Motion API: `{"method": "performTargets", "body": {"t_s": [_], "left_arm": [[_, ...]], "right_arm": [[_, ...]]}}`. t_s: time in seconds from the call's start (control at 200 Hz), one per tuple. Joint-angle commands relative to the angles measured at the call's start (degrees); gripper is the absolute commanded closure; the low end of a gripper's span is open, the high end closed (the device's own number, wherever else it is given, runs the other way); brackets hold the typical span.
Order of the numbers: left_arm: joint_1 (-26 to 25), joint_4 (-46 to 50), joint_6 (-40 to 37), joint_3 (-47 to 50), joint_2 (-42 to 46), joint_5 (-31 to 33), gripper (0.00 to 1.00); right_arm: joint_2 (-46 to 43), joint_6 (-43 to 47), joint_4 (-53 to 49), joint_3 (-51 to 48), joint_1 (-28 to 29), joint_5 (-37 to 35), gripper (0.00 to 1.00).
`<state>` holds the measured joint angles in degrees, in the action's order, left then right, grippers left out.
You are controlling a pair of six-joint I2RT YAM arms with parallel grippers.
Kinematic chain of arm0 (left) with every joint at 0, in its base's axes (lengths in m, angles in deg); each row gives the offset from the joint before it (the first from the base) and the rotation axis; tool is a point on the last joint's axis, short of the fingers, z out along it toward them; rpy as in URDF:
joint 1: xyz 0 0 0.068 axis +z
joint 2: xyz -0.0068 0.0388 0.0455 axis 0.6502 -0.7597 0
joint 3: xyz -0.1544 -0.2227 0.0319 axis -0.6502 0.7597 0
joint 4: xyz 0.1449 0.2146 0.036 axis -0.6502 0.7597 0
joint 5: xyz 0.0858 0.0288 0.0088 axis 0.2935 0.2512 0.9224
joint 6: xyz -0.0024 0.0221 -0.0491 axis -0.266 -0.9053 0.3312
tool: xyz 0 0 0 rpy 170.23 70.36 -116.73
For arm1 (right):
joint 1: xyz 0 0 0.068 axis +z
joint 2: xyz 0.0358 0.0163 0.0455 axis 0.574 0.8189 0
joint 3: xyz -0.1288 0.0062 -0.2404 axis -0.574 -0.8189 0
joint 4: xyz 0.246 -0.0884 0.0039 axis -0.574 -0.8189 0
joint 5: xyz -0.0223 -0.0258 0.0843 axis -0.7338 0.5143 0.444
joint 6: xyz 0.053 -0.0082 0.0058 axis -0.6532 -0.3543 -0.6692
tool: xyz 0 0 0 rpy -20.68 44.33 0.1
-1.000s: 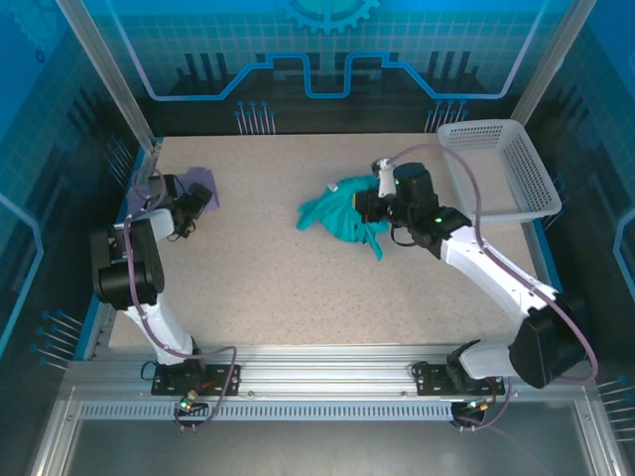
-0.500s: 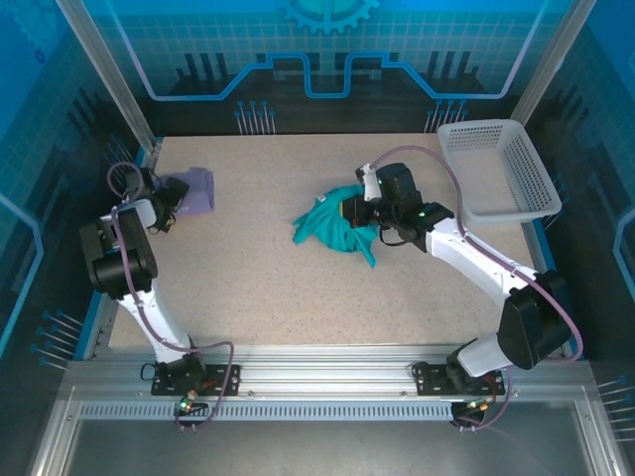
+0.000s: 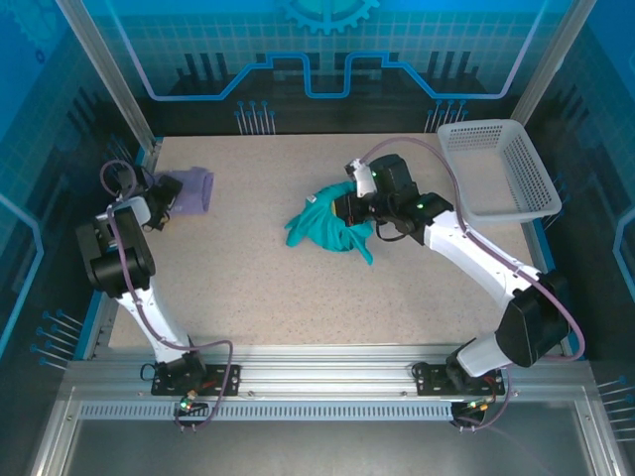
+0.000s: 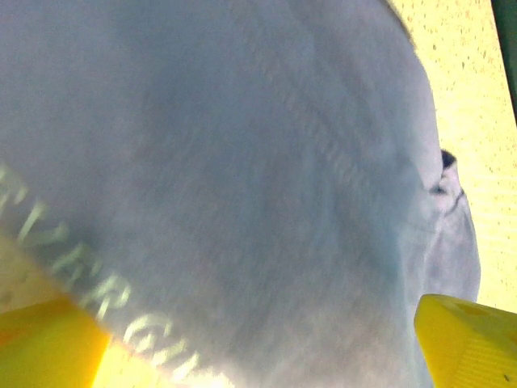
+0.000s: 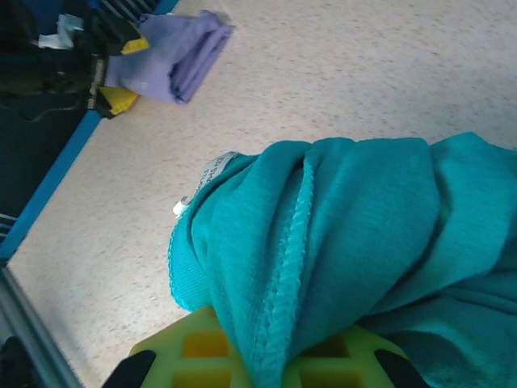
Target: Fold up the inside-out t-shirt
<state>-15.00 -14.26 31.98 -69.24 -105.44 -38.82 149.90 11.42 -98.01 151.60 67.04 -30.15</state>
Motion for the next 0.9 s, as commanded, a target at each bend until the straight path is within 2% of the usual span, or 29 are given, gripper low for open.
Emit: {"method": "performTargets", "body": {"t_s": [0.0, 0.125, 0.225, 0.285, 0.39, 0.44, 0.47, 0.575, 0.645, 0.765, 0.84, 0.895], "left_arm": [[0.21, -4.38, 3.72, 7.46, 10.13, -2.27, 0.02], [-0.39, -8.67, 6.83, 18.57, 20.96, -2.39, 0.01], [-2.84, -7.51, 5.7, 24.43, 29.86, -1.34, 0.01], [-5.49, -5.97, 4.86, 26.86, 34.74, -0.85, 0.01], [-13.64, -3.03, 1.97, 29.79, 42.05, -0.51, 0.01], [-18.13, -1.01, 0.7, 30.81, 44.74, -0.43, 0.01], [-20.66, -0.31, -0.1, 31.61, 46.28, -1.12, 0.01], [-29.69, 3.83, -2.62, 35.4, 51.64, -1.46, 0.01], [-35.85, 6.72, -3.56, 38.93, 54.9, -0.55, 0.03], [-44.72, 12.27, -3.72, 42.65, 57.77, 0.9, 0.08], [-48.3, 15.32, -4.37, 43.84, 57.14, 4.64, 0.11], [-48.94, 16.04, -4.8, 44.7, 55.68, 6.35, 0.15]], "right_arm": [[-3.25, 2.63, -5.25, 4.71, 2.47, 7.4, 0.93], [-2.09, 0.26, -7.74, 5.02, 2.97, 16.89, 0.9], [1.73, -0.38, -8.76, 5.63, 2.6, 19.48, 0.88], [6.45, -0.8, -8.94, 7.42, 1.33, 15.8, 0.81], [19.49, -1.69, -14.23, 15.81, -3.59, 3.73, 0.53], [23.67, 0.08, -17.16, 18.95, -5.14, -2.01, 0.41], [24.64, 1.11, -18.46, 19.38, -5.45, -5.62, 0.39], [19.71, 4.34, -18.15, 12.35, -5.24, -8.95, 0.34], [13.66, 5.57, -16.88, 4.33, -4.43, -8.27, 0.29], [6.49, 4.68, -15.46, -7.86, -2.3, -7.1, 0.28], [5.74, 2.6, -12.64, -13.1, -1.95, -7.73, 0.28], [6.94, 1.42, -10.71, -14.48, -2.13, -8.42, 0.3]]}}
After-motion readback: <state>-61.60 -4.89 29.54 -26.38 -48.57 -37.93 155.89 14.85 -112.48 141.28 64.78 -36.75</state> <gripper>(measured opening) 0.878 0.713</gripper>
